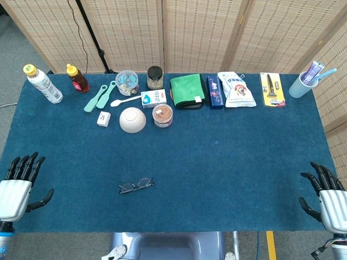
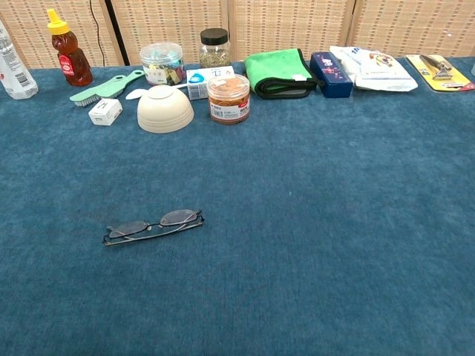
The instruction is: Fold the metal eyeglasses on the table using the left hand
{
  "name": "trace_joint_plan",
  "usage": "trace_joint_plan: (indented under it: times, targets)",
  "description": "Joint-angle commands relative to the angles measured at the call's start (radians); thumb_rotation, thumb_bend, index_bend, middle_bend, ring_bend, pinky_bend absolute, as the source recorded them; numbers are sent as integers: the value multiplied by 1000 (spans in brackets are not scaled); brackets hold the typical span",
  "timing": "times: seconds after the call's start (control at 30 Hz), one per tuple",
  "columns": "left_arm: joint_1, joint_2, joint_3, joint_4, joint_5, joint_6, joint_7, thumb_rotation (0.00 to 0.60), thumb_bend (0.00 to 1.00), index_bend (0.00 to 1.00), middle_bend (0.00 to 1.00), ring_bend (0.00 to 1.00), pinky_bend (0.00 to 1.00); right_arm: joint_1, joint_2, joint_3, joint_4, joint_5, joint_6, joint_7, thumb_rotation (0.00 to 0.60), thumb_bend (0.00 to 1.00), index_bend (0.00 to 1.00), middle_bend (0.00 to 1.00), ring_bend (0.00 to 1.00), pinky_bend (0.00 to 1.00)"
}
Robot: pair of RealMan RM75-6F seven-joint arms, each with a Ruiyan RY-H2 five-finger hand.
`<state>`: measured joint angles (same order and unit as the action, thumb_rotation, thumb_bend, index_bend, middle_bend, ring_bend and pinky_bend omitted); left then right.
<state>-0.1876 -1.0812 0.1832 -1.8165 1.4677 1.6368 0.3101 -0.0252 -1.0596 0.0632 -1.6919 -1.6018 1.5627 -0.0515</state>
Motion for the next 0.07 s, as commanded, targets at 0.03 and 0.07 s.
trace_joint_plan:
  times: [0.03, 0.07]
  targets:
    - [11, 4, -7, 3, -2, -3, -8, 351, 309, 0, 0, 0, 0, 3, 1, -1, -2, -1, -2, -2, 600, 311, 248, 89, 104, 226]
    - [14, 5, -9, 4, -2, -4, -9, 351, 309, 0, 0, 0, 0, 4, 0, -2, -2, -1, -2, -3, 600, 311, 248, 89, 104, 226]
